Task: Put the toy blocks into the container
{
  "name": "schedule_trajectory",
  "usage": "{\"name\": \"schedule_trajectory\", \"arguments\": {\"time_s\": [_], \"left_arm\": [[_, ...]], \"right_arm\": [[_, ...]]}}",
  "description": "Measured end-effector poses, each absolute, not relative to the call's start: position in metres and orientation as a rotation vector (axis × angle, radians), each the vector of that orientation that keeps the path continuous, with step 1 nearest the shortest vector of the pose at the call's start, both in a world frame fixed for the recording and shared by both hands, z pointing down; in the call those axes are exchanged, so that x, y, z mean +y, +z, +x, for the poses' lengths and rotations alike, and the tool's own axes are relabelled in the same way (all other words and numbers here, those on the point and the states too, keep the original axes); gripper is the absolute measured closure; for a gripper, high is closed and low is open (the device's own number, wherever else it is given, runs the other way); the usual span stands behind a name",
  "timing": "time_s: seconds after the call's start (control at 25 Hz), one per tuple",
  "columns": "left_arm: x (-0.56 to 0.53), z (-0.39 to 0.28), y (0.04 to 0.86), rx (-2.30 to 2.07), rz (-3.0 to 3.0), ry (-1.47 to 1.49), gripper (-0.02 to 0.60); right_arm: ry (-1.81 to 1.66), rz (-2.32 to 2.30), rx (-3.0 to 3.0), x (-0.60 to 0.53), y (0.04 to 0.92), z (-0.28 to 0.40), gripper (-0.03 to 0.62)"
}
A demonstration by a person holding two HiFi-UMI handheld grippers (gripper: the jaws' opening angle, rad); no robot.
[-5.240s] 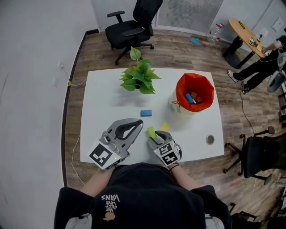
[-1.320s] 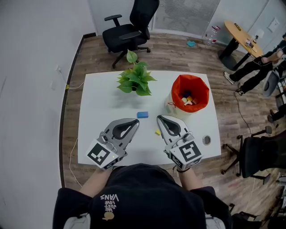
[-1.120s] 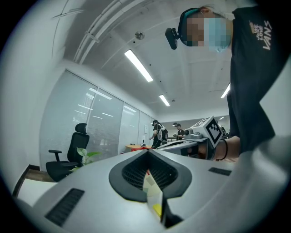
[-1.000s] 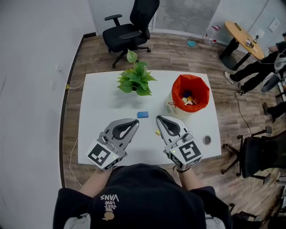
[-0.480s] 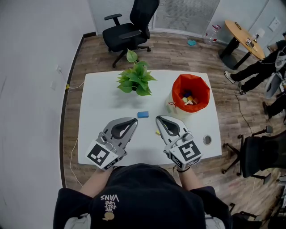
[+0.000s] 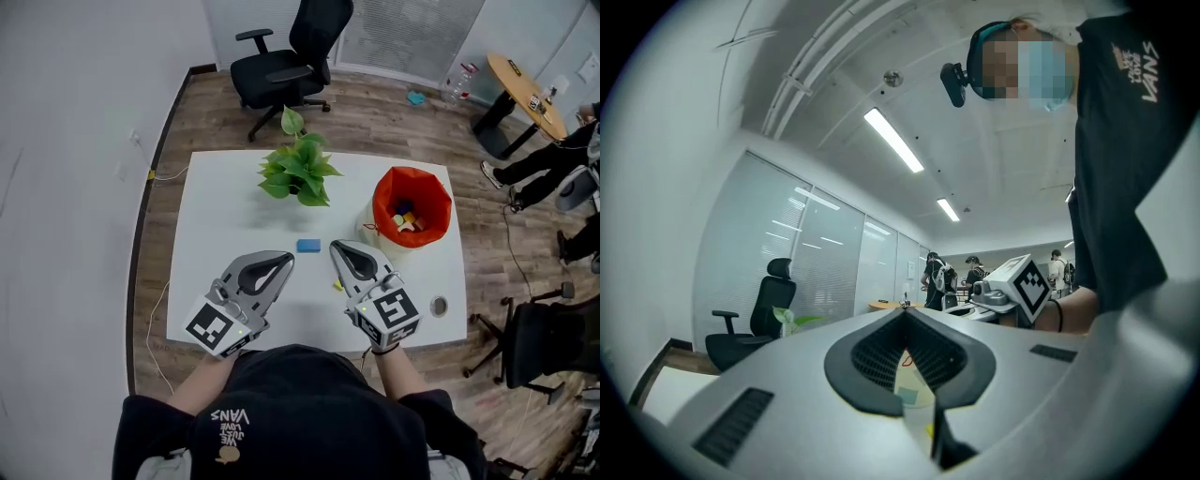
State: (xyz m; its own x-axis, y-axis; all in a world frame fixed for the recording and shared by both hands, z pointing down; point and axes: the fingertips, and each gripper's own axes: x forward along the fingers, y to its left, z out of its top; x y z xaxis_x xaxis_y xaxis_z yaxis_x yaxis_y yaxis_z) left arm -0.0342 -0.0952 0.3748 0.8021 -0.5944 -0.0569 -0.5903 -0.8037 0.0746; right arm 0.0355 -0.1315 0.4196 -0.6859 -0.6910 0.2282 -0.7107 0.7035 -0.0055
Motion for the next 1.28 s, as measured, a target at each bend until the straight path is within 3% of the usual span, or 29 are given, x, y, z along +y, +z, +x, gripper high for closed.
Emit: {"name": "schedule_trajectory", "arguments": {"time_s": [0.52,1.28], "left_arm": [[-0.098,-0.058,0.372,-1.073,2.914,-0.122,0.571],[-0.089,-0.074,0.366,-1.147,2.883,-0.145,0.571]], "right_arm": [[0.119,1.018,-2.683,-0.166,0.439,0.016,0.576],[0.283,0.804,-2.402,-0.2,0.571,0.006,0.576]]}}
